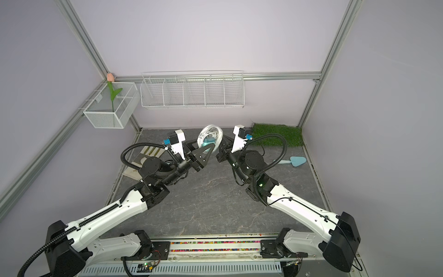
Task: Pack away charging kits
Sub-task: Adjust the storage bag, then zip the zipper on the storage bag.
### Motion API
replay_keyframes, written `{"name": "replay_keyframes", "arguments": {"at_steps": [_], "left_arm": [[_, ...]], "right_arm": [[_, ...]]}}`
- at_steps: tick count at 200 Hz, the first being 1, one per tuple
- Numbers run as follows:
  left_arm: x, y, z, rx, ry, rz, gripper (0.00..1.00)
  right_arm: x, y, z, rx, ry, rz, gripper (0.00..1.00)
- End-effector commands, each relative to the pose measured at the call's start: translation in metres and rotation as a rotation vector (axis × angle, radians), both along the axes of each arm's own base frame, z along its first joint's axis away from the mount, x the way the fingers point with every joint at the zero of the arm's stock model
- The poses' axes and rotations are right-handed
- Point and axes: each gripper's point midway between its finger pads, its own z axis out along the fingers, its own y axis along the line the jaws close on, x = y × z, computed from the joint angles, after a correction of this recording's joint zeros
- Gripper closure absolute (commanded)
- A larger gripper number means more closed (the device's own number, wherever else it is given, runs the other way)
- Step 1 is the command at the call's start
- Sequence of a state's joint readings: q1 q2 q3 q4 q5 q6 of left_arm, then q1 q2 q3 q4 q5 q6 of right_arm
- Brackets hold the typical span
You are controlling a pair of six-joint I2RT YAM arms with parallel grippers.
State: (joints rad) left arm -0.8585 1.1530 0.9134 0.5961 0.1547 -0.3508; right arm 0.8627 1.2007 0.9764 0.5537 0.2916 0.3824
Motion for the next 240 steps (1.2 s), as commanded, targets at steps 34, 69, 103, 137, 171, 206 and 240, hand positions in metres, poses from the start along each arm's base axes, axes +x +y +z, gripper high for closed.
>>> {"name": "replay_keyframes", "arguments": {"at_steps": [34,69,103,137,171,206,240], "left_arm": [[0.002,0.0,0.02,-0.03,-0.01,-0.004,0.94],[0.003,0.009,0.019,0.042,0.05,-0.005,1.0],[0.003,0.022,0.005,0.13,0.177,-0.074,1.0],[-0.022,0.015,-0.012,0.252,0.235,-0.217,1.0],[-0.023,0.019,-0.038,0.344,0.328,-0.196,1.0],[-0.026,0.019,-0.054,0.403,0.39,-0.216,1.0],[-0.027,0.008,-0.072,0.471,0.426,-0.275,1.0]], "right_arm": [[-0.004,-0.006,0.011,0.028,-0.034,-0.025,0.94],[-0.011,-0.012,0.013,-0.19,-0.201,-0.04,0.94],[-0.006,-0.018,0.003,-0.515,-0.341,-0.008,0.94],[-0.009,-0.012,-0.003,-0.688,-0.456,0.086,0.94],[-0.015,-0.008,-0.007,-0.808,-0.532,0.138,0.94],[0.007,-0.019,-0.009,-0.869,-0.488,0.113,0.94],[0.003,-0.006,-0.01,-0.891,-0.5,0.211,0.94]]}}
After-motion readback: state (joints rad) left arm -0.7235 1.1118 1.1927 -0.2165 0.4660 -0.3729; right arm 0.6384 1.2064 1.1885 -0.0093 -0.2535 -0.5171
